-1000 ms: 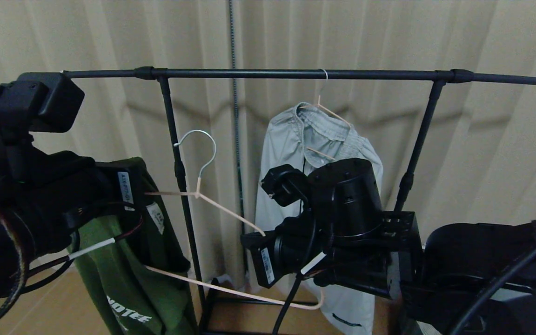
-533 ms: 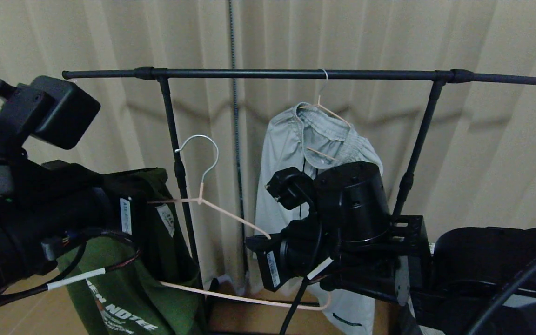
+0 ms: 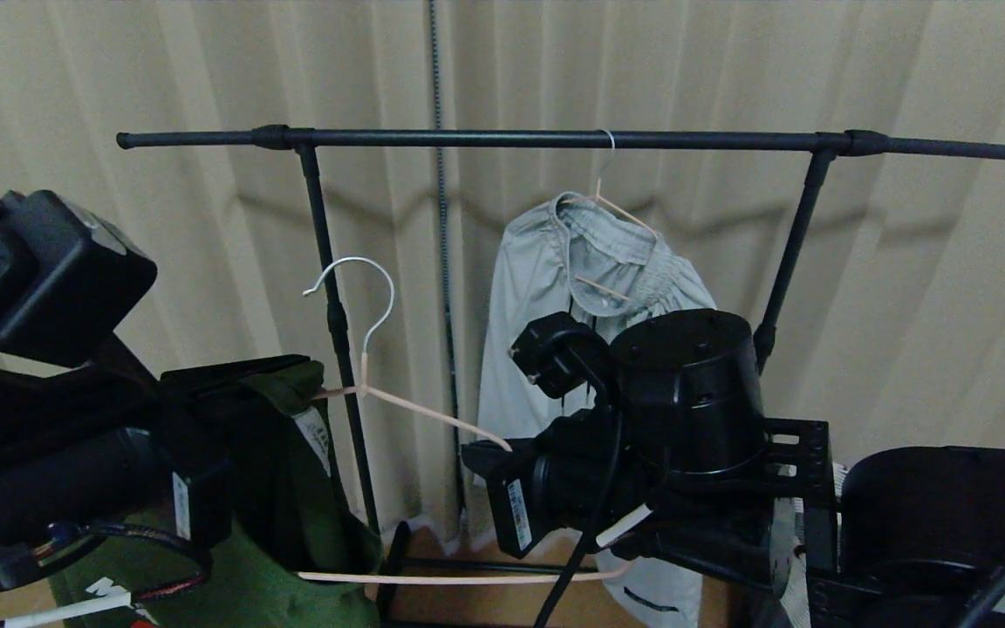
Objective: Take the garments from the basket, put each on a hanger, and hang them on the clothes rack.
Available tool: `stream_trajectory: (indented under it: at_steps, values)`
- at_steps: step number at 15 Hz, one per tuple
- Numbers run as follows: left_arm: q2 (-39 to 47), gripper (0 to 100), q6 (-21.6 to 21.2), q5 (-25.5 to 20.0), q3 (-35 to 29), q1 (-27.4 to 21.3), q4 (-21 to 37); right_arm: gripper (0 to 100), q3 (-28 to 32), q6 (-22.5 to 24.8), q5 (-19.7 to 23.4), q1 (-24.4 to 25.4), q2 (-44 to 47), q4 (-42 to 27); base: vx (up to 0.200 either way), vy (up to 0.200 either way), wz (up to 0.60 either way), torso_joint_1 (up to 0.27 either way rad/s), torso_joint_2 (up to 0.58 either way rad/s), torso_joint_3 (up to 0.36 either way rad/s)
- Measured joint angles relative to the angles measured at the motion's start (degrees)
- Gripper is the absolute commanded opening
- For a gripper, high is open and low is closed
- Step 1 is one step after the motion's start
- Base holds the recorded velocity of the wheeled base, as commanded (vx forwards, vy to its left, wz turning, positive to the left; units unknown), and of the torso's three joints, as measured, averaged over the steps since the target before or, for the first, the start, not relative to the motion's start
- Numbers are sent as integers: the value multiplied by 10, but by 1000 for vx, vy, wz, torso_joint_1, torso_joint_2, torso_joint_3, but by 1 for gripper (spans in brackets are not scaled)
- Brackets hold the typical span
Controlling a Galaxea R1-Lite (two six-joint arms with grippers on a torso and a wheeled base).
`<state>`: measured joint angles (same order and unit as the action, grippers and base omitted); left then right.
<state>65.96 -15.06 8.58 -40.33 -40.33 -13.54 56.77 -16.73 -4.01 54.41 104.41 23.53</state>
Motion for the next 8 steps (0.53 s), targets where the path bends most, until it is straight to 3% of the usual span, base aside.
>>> stream_trajectory:
  at_steps: [3,5,8]
  values:
    - [-25,0,-52,-4,28,2,-1,0,-16,0,0,-1,-21,11,0,0,0,0,0,0]
    - [-34,0,-64,-10,34,1,-3,0,-20,1,0,-1,-36,12,0,0,0,0,0,0]
    - [-41,0,-97,-80,49,-6,-27,0,-19,2,-1,-1,-48,13,0,0,0,0,0,0]
